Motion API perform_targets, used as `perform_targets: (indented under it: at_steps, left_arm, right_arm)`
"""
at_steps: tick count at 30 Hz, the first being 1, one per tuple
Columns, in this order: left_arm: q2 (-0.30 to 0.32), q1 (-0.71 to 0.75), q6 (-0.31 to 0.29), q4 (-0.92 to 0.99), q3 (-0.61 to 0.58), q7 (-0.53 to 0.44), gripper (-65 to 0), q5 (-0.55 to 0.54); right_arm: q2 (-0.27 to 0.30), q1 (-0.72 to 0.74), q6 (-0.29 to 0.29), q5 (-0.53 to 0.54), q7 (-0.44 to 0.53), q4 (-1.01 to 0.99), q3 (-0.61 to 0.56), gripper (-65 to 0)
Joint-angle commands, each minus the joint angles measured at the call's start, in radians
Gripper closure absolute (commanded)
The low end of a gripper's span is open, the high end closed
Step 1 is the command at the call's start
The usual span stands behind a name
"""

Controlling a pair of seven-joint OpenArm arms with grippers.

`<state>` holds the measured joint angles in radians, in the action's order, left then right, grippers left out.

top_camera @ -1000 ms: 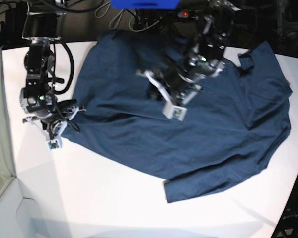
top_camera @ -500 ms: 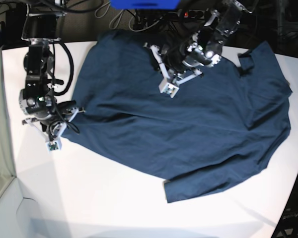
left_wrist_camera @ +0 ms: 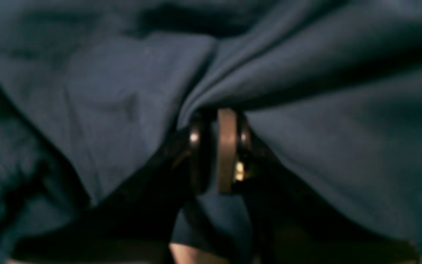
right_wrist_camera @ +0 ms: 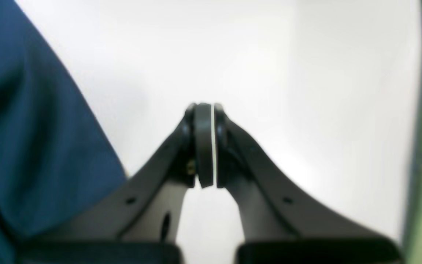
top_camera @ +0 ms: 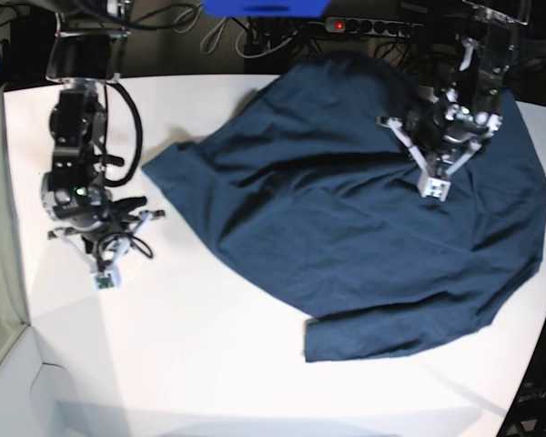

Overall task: Layout the t-shirt on the table in an organized manner, then fold the t-shirt properly
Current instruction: 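Drag the shirt edge with the right gripper toward the left gripper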

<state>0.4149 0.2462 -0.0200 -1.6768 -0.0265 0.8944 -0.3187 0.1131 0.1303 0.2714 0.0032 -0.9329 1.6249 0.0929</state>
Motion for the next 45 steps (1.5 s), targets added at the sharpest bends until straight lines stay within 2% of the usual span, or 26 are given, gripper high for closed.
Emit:
perform_targets:
  at_steps: [1,6,13,17,21,23,26,32,34,36,39,41,45]
  left_arm:
    - [0.017,0.005,0.015,-0.004,0.021,0.029,-6.0,0.014]
    - [0.019,0.003,0.015,-0.006,0.099,0.029,-6.0,0.014]
    - [0.011,0.002,0.015,-0.009,0.119,0.029,-6.0,0.014]
    - [-0.018,0.003,0.015,-0.007,0.122,0.03,-6.0,0.014]
    - [-0.037,0.005,0.015,-0.003,0.124,0.03,-6.0,0.014]
    - [-0.038,0.005,0.015,-0.004,0.124,0.03,-6.0,0.014]
    - [-0.038,0.005,0.016,-0.003,0.125,0.03,-5.9,0.011]
    - [-0.04,0.017,0.016,0.0,0.185,0.03,-5.8,0.013]
    - [-0.04,0.015,0.016,-0.006,0.213,0.029,-5.7,0.013]
    - [-0.04,0.014,0.016,-0.006,0.233,0.029,-5.3,0.01]
    - [-0.04,-0.011,0.016,0.002,0.251,0.027,-0.4,0.013]
    - [-0.04,-0.028,0.016,0.002,0.251,0.027,0.0,0.014]
    - [-0.04,-0.091,0.016,0.002,0.245,0.024,-0.4,0.014]
  right_arm:
    - [-0.006,0.032,-0.001,0.002,0.019,0.016,0.001,0.0]
    - [-0.115,0.091,0.001,0.002,0.021,0.01,-0.008,0.0]
    - [-0.27,0.2,0.001,0.002,0.024,-0.105,-0.201,0.0]
    - [-0.27,0.28,0.001,0.008,0.065,-0.266,-0.296,0.0]
    - [-0.27,0.365,-0.008,0.154,0.182,-0.489,-0.41,0.0]
    - [-0.27,0.412,-0.019,0.203,0.239,-0.628,-0.42,0.0]
    - [-0.27,0.452,-0.067,0.225,0.318,-0.791,-0.42,0.0]
    - [-0.27,0.45,-0.094,0.217,0.374,-0.871,-0.42,0.0]
    - [-0.25,0.449,-0.094,0.217,0.364,-0.869,-0.42,0.0]
    - [-0.203,0.446,-0.094,0.222,0.354,-0.868,-0.404,0.0]
    - [-0.14,0.409,-0.094,0.22,0.348,-0.862,-0.29,0.0]
    - [-0.086,0.391,-0.094,0.218,0.348,-0.863,-0.196,0.0]
    - [-0.003,0.34,-0.093,0.223,0.34,-0.862,-0.103,0.0]
